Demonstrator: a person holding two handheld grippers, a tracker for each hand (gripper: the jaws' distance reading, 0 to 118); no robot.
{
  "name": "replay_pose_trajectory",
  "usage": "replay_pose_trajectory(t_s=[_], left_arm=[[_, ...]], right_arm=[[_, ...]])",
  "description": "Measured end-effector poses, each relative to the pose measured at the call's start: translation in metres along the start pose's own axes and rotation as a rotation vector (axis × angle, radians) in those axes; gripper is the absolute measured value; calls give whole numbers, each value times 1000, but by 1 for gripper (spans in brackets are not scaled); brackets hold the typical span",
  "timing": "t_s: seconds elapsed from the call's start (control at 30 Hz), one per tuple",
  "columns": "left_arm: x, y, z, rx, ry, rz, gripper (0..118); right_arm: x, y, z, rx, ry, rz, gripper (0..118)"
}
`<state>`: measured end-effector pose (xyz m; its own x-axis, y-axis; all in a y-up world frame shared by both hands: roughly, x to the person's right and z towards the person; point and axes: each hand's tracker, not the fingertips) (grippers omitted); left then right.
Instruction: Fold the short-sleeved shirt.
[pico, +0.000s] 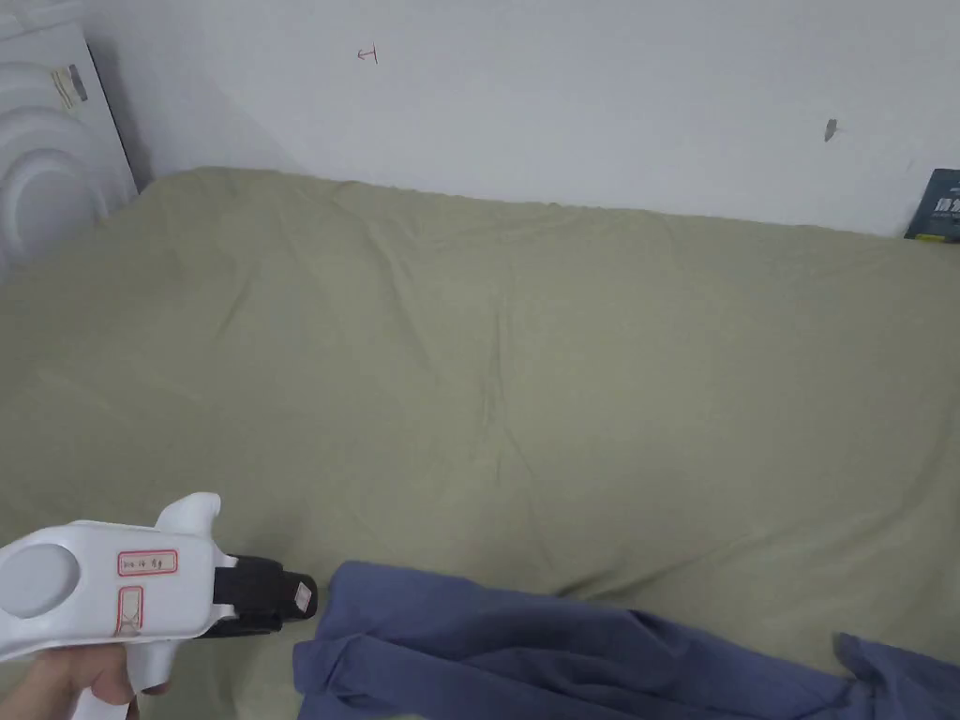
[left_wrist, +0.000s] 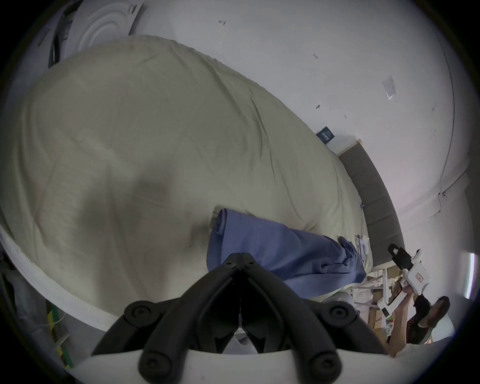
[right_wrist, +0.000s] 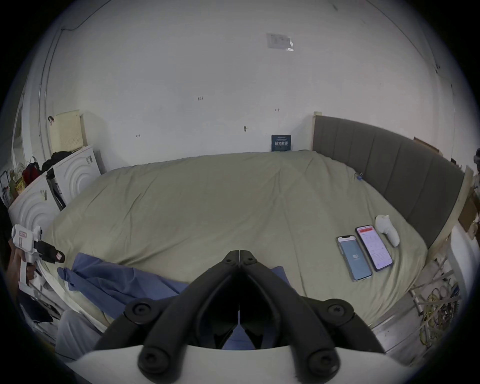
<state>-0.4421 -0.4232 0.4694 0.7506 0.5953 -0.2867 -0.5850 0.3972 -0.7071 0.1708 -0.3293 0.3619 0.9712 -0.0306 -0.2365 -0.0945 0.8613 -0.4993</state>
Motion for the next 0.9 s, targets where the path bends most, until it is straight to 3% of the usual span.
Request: replay_pose_trajectory(t_s=[0.03,0.07,0.1,0.17,0.23,0.33,0.37,0.5,0.63,0.67,0.7,0.73,0.77,0.8,0.83,0.9], left_arm=[[-6,3,-4,-14,-62,29,17],[-11,7,-9,-46,-122,61,80],[-15,9,-12,-74,-133,71,118],[-19,2,-25,-164,-155,65,116],[-26,0,-40,-141,-128,79,116],[-39,-18,-72,-218,-261,162,115],[-39,4,-64,-231,-292,169,115],[-37,10,-84,-243,-409,192,115],[-24,8,-100,-240,-426,177,113],[-22,8,-99,-236,-427,168,93],[-20,7,-101,-234,-425,169,48],[-17,3,-108,-251,-326,140,5],[-18,-1,-115,-255,-216,81,5],[-23,-2,-117,-285,-224,80,5],[-23,0,-113,-240,-346,166,5],[-20,1,-101,-201,-301,139,4]], right_arm=[[-3,0,6,11,-20,19,0],[-6,-1,12,20,-27,24,0],[-8,-1,18,30,-26,16,0],[-11,0,31,40,-19,-6,0],[-15,-1,42,53,-17,-16,0],[-13,-9,55,52,-12,-6,0],[-13,-9,57,53,-15,-8,0],[-17,-12,67,62,-12,-61,0],[-19,-17,69,67,-11,-71,0],[-23,-18,69,64,-11,-70,0],[-23,-19,69,59,-4,-81,0],[-22,-20,69,55,8,-93,0],[-21,-22,68,52,14,-97,0],[-24,-21,69,51,11,-96,0],[-26,-21,70,51,10,-97,0],[-24,-21,71,48,17,-105,0]])
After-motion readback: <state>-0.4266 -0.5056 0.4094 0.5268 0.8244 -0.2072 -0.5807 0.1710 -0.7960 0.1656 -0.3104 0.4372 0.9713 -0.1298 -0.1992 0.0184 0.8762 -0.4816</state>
